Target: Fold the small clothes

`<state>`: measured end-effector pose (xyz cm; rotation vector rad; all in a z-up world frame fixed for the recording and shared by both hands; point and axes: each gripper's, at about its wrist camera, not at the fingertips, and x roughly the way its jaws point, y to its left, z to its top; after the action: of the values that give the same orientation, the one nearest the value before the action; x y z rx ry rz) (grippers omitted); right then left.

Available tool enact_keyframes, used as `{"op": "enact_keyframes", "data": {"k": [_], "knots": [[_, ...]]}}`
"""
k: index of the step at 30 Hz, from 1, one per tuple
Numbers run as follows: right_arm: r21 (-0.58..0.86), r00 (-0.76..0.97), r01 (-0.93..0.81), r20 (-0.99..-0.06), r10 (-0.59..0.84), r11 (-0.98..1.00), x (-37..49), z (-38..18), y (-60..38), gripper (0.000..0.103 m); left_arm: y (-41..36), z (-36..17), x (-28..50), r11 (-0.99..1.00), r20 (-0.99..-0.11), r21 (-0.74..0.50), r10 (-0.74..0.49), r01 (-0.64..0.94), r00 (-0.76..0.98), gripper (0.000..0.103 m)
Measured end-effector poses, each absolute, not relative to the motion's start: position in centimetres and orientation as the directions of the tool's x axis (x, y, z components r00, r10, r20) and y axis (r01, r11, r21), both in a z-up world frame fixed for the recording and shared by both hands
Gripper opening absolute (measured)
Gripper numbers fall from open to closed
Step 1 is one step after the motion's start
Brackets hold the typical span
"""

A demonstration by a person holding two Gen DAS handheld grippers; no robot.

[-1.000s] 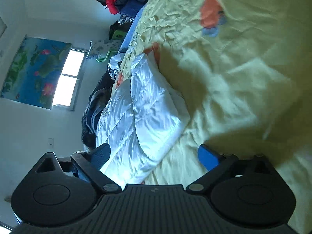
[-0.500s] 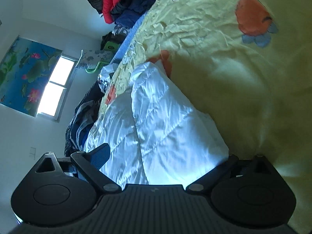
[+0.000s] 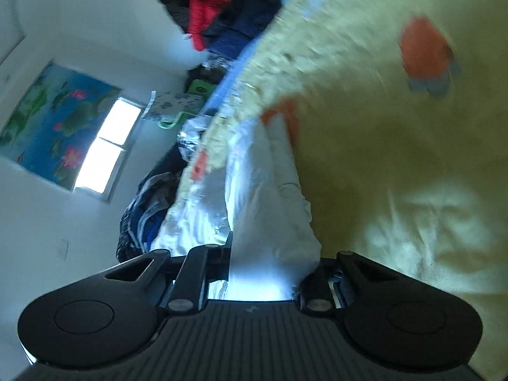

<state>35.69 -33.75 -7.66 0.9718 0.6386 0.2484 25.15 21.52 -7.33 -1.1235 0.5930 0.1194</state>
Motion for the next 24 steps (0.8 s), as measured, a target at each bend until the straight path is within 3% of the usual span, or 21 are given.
{"op": "enact_keyframes", "data": {"k": [5,13,15,18,20,22,24], "knots": [[0.851,0.774,0.036,-0.356,0.523,0.525,30.9,-5.7,-35.7,0.022,22.3,-6.3,18.8,0.418,-0.495,-0.831,-0.26,-0.366,0.829,0.014],[0.855,0.708,0.18,-0.455,0.54,0.486,23.8,-10.8,-37.0,0.022,22.2,-12.1,12.4,0.353,-0.588,-0.797,-0.267,-0.49,0.764,0.015],[0.852,0.706,0.187,-0.462,0.536,0.489,24.2,-11.7,-36.7,0.025,22.1,-12.2,13.0,0.396,-0.596,-0.784,-0.26,-0.479,0.76,0.022],[0.852,0.7,0.233,-0.481,0.528,0.468,24.1,-11.5,-37.4,0.041,22.7,-10.9,12.2,0.409,-0.603,-0.775,-0.249,-0.482,0.758,0.034],[0.858,0.73,0.246,-0.47,0.496,0.451,23.0,-10.7,-39.2,0.053,23.7,-9.1,10.4,0.437,-0.607,-0.756,-0.189,-0.487,0.772,0.07],[0.853,0.798,0.251,-0.45,0.401,0.458,21.2,-9.1,-41.8,0.061,24.7,-6.5,8.0,0.489,-0.598,-0.709,-0.036,-0.508,0.8,0.074],[0.829,0.864,0.249,-0.424,0.272,0.501,19.7,-6.8,-44.4,0.061,25.0,-3.7,6.8,0.571,-0.571,-0.634,0.108,-0.521,0.814,0.074]]}}
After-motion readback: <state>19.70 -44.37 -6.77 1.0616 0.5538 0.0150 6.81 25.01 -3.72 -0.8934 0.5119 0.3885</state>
